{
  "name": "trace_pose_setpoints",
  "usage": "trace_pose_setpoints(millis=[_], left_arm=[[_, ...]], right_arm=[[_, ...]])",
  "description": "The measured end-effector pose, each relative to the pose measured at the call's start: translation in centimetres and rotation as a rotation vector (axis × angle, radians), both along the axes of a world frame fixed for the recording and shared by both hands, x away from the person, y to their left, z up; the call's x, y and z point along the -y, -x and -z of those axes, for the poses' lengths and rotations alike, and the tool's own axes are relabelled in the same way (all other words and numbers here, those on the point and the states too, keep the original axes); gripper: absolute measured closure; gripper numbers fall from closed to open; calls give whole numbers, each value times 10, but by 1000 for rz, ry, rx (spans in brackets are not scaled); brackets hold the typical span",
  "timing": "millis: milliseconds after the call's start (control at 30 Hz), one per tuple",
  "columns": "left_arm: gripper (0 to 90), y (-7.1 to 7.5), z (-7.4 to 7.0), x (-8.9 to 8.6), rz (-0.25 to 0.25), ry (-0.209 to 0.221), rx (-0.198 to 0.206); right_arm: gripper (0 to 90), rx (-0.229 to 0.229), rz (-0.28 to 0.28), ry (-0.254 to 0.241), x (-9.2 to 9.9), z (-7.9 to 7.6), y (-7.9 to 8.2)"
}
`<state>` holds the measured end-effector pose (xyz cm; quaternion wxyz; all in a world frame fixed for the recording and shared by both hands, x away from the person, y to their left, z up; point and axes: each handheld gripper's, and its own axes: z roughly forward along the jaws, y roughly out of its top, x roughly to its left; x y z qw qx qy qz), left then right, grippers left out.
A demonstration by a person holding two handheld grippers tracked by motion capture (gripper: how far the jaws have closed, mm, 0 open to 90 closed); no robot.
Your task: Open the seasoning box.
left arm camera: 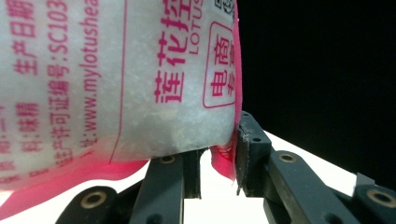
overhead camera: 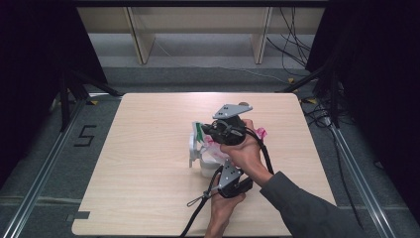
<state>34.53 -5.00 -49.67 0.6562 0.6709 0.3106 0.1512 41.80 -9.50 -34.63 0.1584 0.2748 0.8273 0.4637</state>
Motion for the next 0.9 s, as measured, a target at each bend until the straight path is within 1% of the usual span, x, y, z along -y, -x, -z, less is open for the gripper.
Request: trace_pose_setpoints(millis=[33, 67, 167, 200, 233, 267, 300, 333, 367, 400, 433, 500, 533, 567, 600, 633, 667, 700, 733, 767, 800, 833, 867, 900], left_arm=[[738, -1, 0, 0, 1, 0, 3], [738, -1, 0, -1, 2, -2, 2], [738, -1, 1, 0, 5, 7, 0], [738, 0, 0, 0, 0, 1, -7], [737, 0, 0, 0, 2, 6, -4], [737, 1, -1, -1, 1, -1, -8], [737, 1, -1, -1, -3, -13, -11], [737, 0, 0, -1, 3, 2, -8], [737, 1, -1, -1, 0, -4, -13], [737, 0, 0, 0, 2, -1, -11], [737, 0, 0, 0, 6, 10, -2], [738, 1, 0, -1, 5, 13, 4], [739, 1, -2, -2, 1, -7, -7], [739, 1, -2, -3, 2, -7, -8], [739, 0, -1, -1, 10, 10, -2], [738, 1, -1, -1, 2, -10, -10], [738, 1, 0, -1, 1, -13, -8], [739, 1, -1, -1, 2, -11, -9], [739, 1, -1, -1, -1, -6, -9], [739, 1, -1, -2, -1, -9, -9], [739, 1, -1, -2, 1, -11, -8], [739, 0, 0, -1, 13, 6, 5], [739, 1, -1, -2, 4, -18, -6], [739, 1, -1, -2, 3, -14, -6]], right_arm=[[893, -8, 24, -22, -1, 0, 1], [893, 0, 3, -10, 1, -1, 0], [893, 4, 7, 8, -1, 0, 0], [893, 6, 18, 0, -2, 1, 1], [893, 21, 4, 14, 0, 0, -1], [893, -1, 9, -1, 0, 1, -1], [893, 19, 16, -7, -1, 1, -1], [893, 3, 5, 3, 0, 0, -1], [893, 9, 5, 11, -1, 1, -1], [893, 10, 9, 7, -2, 2, -1], [892, 10, 9, 9, -2, 2, -1], [892, 5, 4, 3, -2, 0, 0], [892, 0, 2, 0, -1, -1, 3], [892, 19, 2, 2, -1, -2, 2], [892, 13, 4, -1, 0, -1, 2], [892, -9, 12, -8, 0, 0, 2], [892, -10, 12, -3, 0, 1, 1], [892, 0, 16, -6, -1, 2, 1], [892, -8, 13, -3, 0, 0, 1], [893, 0, 2, -7, 0, 0, 0], [892, -13, 14, -13, 0, 0, 2], [892, 9, 12, 1, 1, -1, 1], [892, 0, 14, 2, 0, -1, 1], [892, 9, 13, 6, 1, -1, 1]])
